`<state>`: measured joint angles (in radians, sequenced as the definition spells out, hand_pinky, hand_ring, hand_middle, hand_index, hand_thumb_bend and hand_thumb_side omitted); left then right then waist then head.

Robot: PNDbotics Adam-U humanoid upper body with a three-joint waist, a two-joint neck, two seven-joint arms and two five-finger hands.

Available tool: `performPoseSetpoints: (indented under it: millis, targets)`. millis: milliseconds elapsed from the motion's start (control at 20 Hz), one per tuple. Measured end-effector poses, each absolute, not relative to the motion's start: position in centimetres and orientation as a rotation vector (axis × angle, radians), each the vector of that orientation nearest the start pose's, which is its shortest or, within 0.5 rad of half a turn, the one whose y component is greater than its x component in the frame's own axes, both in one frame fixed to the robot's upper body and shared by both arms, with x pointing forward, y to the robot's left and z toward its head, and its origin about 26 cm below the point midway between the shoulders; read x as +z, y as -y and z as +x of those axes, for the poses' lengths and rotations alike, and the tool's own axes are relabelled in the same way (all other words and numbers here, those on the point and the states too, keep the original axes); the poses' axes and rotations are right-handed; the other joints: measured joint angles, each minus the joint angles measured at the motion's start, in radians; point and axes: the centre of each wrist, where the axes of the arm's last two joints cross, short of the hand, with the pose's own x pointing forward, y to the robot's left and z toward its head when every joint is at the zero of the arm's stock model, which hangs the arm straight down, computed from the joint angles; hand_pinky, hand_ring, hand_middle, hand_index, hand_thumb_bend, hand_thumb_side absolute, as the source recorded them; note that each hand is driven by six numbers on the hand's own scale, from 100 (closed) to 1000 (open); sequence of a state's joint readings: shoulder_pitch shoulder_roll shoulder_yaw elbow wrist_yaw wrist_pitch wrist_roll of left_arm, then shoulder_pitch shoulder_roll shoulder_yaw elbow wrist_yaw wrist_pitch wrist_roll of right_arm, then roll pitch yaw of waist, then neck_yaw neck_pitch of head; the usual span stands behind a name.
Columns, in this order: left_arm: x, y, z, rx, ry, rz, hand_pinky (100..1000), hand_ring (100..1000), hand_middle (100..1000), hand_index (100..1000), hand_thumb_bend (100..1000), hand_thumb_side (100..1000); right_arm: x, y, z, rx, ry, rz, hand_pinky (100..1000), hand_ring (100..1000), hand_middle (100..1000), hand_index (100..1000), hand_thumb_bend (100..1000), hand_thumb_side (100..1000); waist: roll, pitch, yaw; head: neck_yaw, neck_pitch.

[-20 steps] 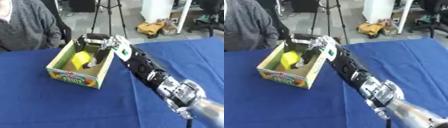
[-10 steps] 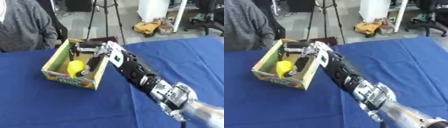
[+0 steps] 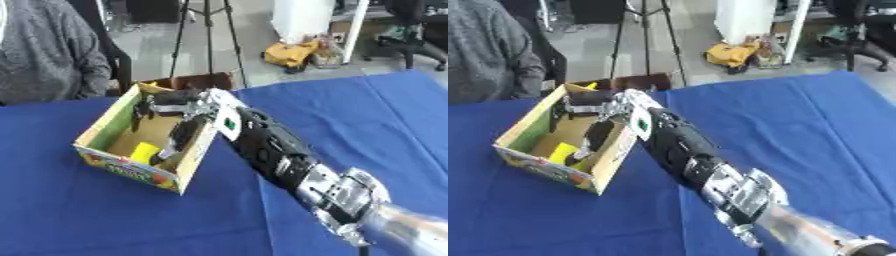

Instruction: Pick up objects on the table and place them in the box.

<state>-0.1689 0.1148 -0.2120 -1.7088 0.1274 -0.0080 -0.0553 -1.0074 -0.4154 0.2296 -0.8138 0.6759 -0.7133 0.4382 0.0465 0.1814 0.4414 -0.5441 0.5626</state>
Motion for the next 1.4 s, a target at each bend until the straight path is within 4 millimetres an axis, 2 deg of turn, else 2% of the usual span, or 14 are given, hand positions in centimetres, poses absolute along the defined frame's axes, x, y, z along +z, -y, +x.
performPoseSetpoints:
  millis: [450,500,550,600,650,700,900,1100,1250,1300,1400]
  targets:
    - [6.7,-19.0,30.5,-0.274,1.830,-0.283,565,725,570,686,114,1000,18.7,25.7,49.0,1.887,1.790,-0.445,709,828,715,736,539,426,-0.002,-0.003,-0.017,0.001,-0.002]
    - [6.8,-19.0,30.5,-0.274,1.831,-0.283,565,725,570,686,114,1000,18.8,25.7,49.0,1.885,1.801,-0.445,701,827,691,712,489,442,-0.003,-0.003,-0.021,0.003,-0.002]
    - [6.8,-19.0,30.5,-0.273,1.831,-0.282,565,725,570,686,115,1000,19.1,25.6,48.9,1.880,1.819,-0.444,697,828,679,700,343,556,-0.003,-0.004,-0.030,0.007,-0.002]
    - [6.7,-19.0,30.5,-0.271,1.832,-0.281,565,725,570,686,114,1000,19.2,25.7,48.8,1.867,1.838,-0.442,693,830,669,688,382,498,-0.002,-0.005,-0.042,0.012,-0.002]
    - [6.7,-19.0,30.6,-0.268,1.832,-0.278,565,725,570,686,114,1000,19.2,25.9,48.7,1.847,1.857,-0.437,690,832,662,679,304,584,-0.002,-0.008,-0.054,0.019,-0.002]
    - [6.7,-19.1,30.6,-0.264,1.833,-0.274,565,725,570,686,115,1000,19.3,26.2,48.6,1.824,1.876,-0.437,688,834,654,672,307,538,-0.002,-0.010,-0.065,0.025,-0.002]
    - [6.6,-19.5,30.6,-0.242,1.835,-0.252,565,726,570,686,114,1000,19.7,28.8,47.5,1.702,1.952,-0.466,680,849,631,642,268,572,-0.002,-0.018,-0.102,0.061,-0.001]
    - [6.3,-20.2,30.5,-0.206,1.834,-0.215,562,723,566,683,117,1000,19.7,32.4,45.6,1.538,1.999,-0.535,677,868,621,625,266,597,0.004,-0.020,-0.155,0.114,0.000]
    - [6.2,-20.7,30.5,-0.162,1.847,-0.183,561,719,560,679,123,1000,19.3,34.3,44.1,1.418,2.031,-0.573,678,877,624,624,282,615,0.011,-0.016,-0.204,0.160,-0.001]
    - [6.2,-20.9,30.6,-0.143,1.856,-0.175,562,719,561,679,124,1000,18.6,34.8,43.2,1.366,2.049,-0.571,677,879,623,623,279,624,0.013,-0.014,-0.216,0.174,-0.001]
    - [6.2,-21.0,30.6,-0.109,1.873,-0.165,563,719,562,679,126,1000,14.5,36.1,39.1,1.182,2.073,-0.482,678,882,622,619,271,671,0.016,-0.015,-0.225,0.191,-0.001]
